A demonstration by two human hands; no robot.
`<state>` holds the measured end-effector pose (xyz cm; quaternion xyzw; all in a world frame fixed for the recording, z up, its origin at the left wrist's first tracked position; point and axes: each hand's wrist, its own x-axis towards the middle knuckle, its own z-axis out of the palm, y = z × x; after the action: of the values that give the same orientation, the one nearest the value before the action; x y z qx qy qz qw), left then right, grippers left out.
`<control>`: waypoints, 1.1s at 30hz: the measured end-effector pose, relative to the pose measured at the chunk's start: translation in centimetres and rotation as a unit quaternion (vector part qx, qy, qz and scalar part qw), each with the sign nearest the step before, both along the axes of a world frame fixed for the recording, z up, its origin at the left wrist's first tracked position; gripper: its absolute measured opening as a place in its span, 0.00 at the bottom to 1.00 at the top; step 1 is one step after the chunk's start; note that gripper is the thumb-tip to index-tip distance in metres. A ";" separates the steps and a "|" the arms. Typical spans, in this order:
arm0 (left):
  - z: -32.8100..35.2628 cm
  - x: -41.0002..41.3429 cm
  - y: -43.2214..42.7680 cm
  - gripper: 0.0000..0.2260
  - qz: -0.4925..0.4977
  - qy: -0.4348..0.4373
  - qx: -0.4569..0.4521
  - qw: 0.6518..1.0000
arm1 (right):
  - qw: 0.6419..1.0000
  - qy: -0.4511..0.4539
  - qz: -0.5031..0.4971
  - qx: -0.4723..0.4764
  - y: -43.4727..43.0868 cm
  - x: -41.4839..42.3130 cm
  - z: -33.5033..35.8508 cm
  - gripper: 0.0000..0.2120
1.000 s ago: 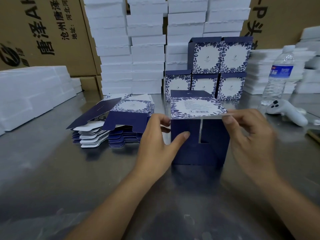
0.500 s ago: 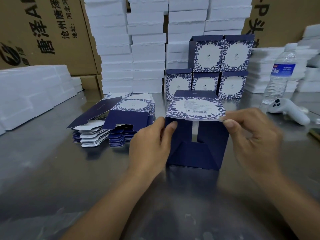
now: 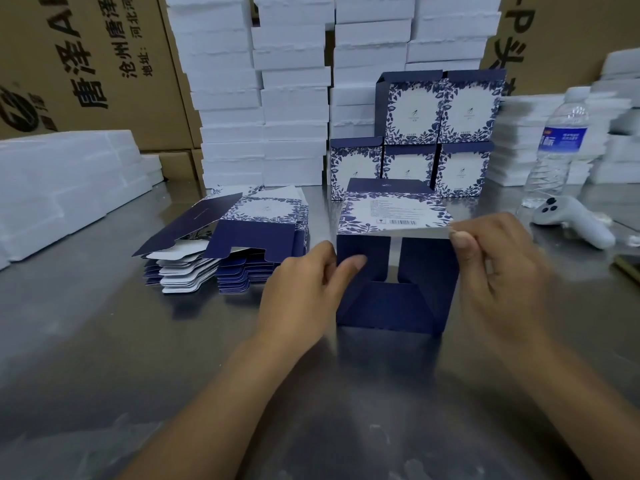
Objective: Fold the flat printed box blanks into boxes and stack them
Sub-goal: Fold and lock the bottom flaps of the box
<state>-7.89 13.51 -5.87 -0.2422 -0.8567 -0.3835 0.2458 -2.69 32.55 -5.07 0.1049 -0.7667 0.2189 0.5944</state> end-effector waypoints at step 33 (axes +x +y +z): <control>-0.5 -0.8 -0.7 0.19 -0.032 -0.097 -0.182 0.978 | 1.000 -0.011 0.004 -0.017 0.3 -0.1 0.3 0.15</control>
<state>-8.66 12.82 -6.42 -0.2717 -0.9236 -0.2506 0.1014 -2.81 32.81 -4.82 0.0955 -0.7690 0.2351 0.5868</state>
